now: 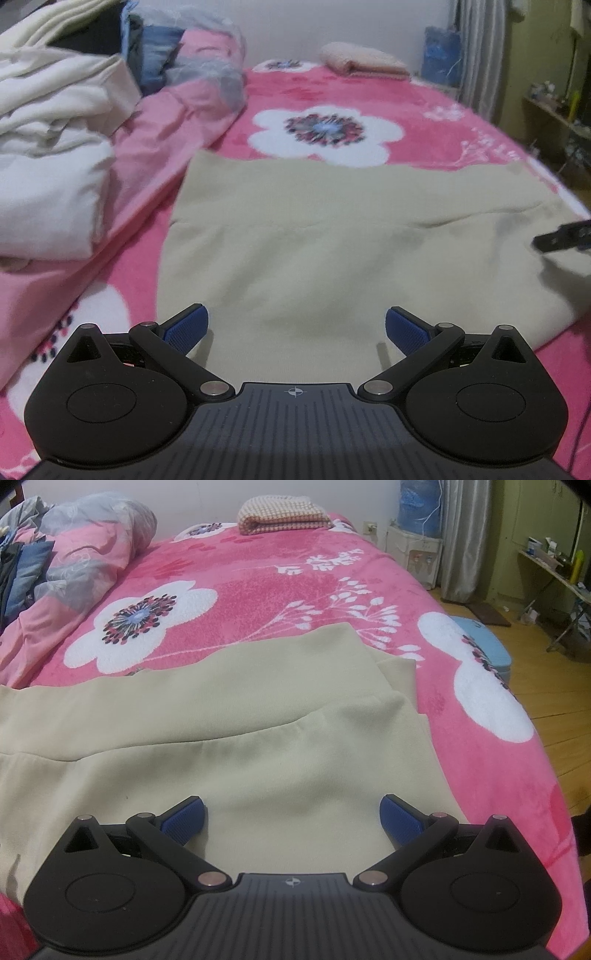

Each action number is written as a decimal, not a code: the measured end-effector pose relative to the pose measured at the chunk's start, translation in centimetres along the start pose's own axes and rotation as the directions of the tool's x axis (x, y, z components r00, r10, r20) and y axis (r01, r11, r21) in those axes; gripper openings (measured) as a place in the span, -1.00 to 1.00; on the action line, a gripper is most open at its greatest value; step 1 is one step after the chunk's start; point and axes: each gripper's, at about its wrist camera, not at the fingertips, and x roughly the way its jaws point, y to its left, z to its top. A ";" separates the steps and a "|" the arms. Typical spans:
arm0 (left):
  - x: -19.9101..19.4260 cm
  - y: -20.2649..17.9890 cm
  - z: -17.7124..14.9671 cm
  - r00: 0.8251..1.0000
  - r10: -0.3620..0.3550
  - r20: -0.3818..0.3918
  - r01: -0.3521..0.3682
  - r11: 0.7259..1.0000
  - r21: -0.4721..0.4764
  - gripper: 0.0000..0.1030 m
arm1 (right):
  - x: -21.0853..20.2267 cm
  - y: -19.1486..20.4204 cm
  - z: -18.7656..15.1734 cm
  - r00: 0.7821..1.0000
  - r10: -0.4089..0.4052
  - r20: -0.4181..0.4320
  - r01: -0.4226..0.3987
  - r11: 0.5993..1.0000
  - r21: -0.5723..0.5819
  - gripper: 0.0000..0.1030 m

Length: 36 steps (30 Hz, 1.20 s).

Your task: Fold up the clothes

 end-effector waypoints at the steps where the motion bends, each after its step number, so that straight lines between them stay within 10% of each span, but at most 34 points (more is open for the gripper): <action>1: 0.7 0.3 -0.2 0.999 0.022 -0.038 -0.022 1.000 -0.007 1.00 | 0.0 0.0 0.0 1.000 0.000 0.001 0.000 1.000 0.000 1.00; 13: 1.3 1.4 -1.0 0.999 0.004 -0.031 -0.006 0.998 -0.065 1.00 | -2.0 -1.1 0.5 0.996 0.078 0.036 -0.080 0.994 0.073 0.92; 27: -0.4 3.4 -2.1 0.997 -0.066 0.027 0.068 0.995 -0.070 1.00 | -2.2 1.8 -0.3 0.996 0.085 -0.025 -0.085 0.996 0.004 -0.08; 36: -0.8 7.0 -0.2 0.984 -0.106 0.142 0.130 0.976 -0.173 0.93 | -3.3 4.0 1.7 0.977 0.188 0.099 -0.188 0.982 -0.010 -0.10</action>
